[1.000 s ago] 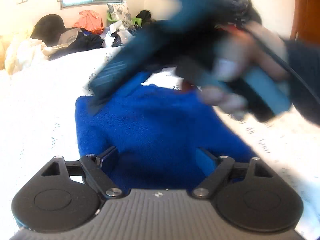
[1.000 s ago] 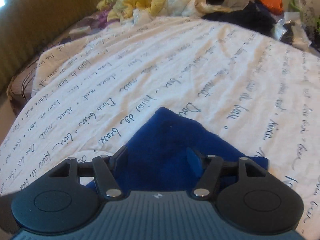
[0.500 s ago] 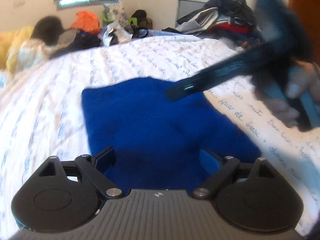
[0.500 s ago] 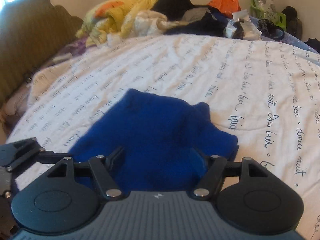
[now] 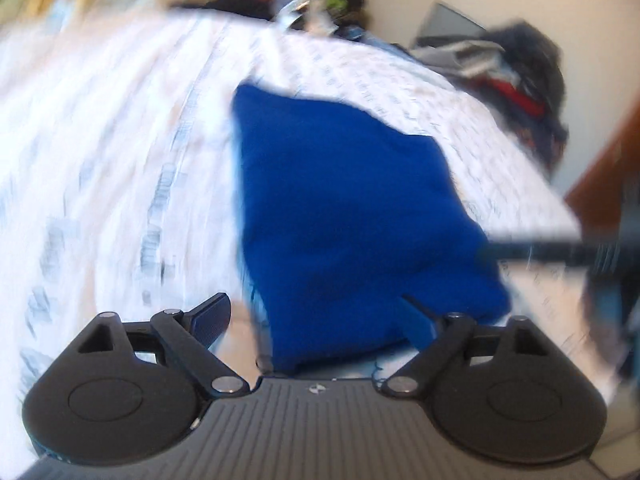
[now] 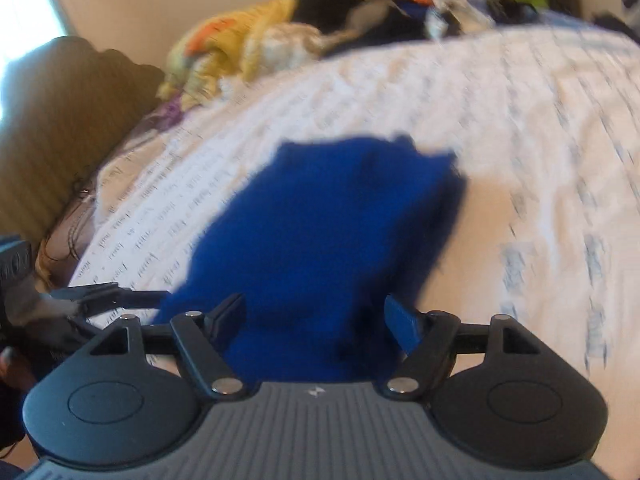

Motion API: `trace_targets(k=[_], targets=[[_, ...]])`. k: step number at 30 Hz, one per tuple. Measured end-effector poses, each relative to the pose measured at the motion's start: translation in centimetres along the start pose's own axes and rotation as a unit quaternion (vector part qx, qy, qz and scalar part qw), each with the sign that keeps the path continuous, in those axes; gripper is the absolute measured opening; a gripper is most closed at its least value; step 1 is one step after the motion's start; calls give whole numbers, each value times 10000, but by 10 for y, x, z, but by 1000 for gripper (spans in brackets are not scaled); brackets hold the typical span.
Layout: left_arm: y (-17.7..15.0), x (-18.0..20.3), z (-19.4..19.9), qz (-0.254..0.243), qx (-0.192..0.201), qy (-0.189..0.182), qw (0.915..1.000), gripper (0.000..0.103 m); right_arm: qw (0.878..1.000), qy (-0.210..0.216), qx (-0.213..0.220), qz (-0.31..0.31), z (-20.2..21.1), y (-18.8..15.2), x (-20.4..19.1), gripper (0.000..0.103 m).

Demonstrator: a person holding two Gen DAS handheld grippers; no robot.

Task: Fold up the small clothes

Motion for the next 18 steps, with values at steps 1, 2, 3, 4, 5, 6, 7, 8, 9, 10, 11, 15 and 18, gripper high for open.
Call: trace_targets(k=[1,2,3,4,5,6,7,8,9,10,11,15,18], targets=[[2,1,-2,45,4,-2,10000,86,9998,-85,-141,67,-8,-9,-1,76],[5,3,-4,36,-4,33,10000,83,9991,-179,-58,373,-8,-12,-8,73],[7,6,-6,29,-32,65,10000,73,9974,-319,-82,636,-9,-12,-14,64],[9,8,-8,33,-123,81,9999,46,9958,-458,-142,781,-10,-12,-17,54],[11,9,-10,70,-263,102,9996,25,9971,-332,-196,653,-8,-10,-16,22],[12,7,-10,143,-349,154,9992,15,9985,-186,-188,481,-4,-10,-13,17],[15,5,-7,199,-328,156,9991,15,9984,-190,-158,499,1,-9,-12,14],[18,4,-2,173,-270,172,9993,15,9982,-204,-145,539,6,-9,-12,12],[17,4,2,81,-208,257,9994,14,9983,-188,-129,537,10,-10,-14,11],[15,2,5,-22,-170,368,9992,15,9984,-147,-137,528,11,-12,-16,11],[13,0,4,-117,-169,433,9989,16,9983,-171,-196,529,9,-17,-15,11],[1,2,6,-450,137,803,9957,52,9996,-234,-48,166,9,-26,-6,19],[-9,15,36,-580,868,861,9908,103,9980,-610,125,-64,28,-29,-8,53]])
Point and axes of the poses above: each gripper's, at about its wrist camera, not at the fingertips, and z roughly against the way its jaws point, x to its right, y to its top, the point moved 5 cm from there along -z, roughly the way its jaws point, and after that the axes turned 12 degrees about z, right-handed, at the moved point
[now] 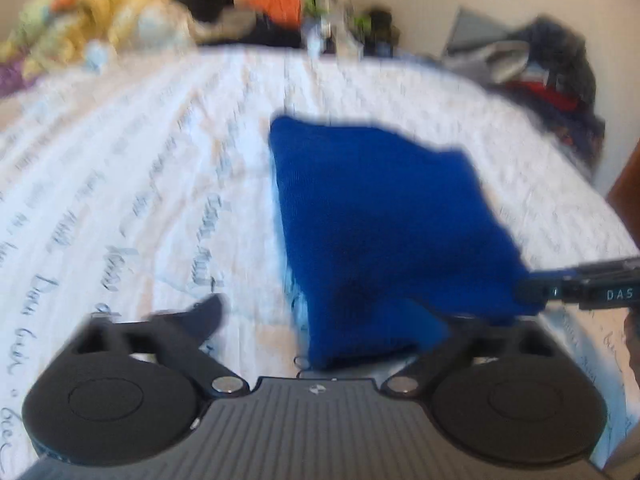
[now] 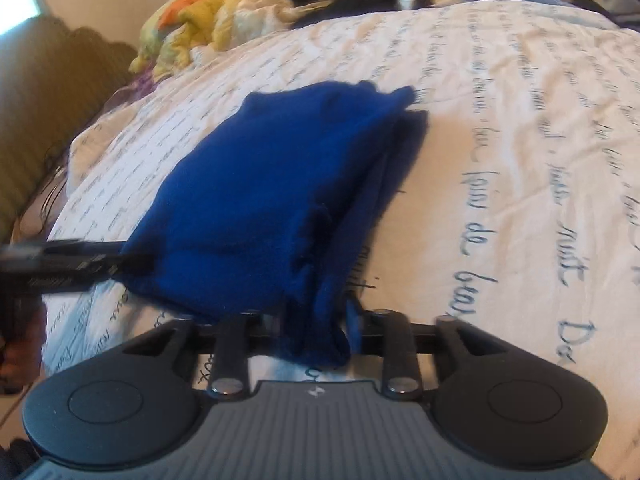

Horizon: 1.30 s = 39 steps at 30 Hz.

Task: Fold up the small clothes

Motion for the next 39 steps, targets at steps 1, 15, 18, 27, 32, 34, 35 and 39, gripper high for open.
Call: trace_targets(k=[1,15,18,27,32,34,35,39], targets=[[-4,5,9,34,126,-47,9999,103,9998,-179,97,2,7,-2,-2,59],[-52,25,-22,-355,-338,913,9946,103,9846,-1728,-232,79,-11,-33,-58,91],[-52,25,-20,-304,-294,982,9943,103,9828,-1820,-242,-181,-10,-33,-56,92],[-48,24,-18,-147,-352,1146,9927,103,9786,-2013,-312,-273,-12,-36,-55,99],[-46,22,-18,-51,-391,1237,9915,103,9782,-2022,-372,-293,-13,-35,-55,103],[-46,22,-18,-40,-411,1256,9912,103,9781,-2018,-403,-299,-13,-34,-55,103],[-46,22,-18,-32,-421,1263,9911,103,9782,-2014,-408,-297,-14,-34,-55,103],[-46,22,-17,-20,-427,1280,9909,103,9783,-2011,-408,-294,-14,-34,-54,103]])
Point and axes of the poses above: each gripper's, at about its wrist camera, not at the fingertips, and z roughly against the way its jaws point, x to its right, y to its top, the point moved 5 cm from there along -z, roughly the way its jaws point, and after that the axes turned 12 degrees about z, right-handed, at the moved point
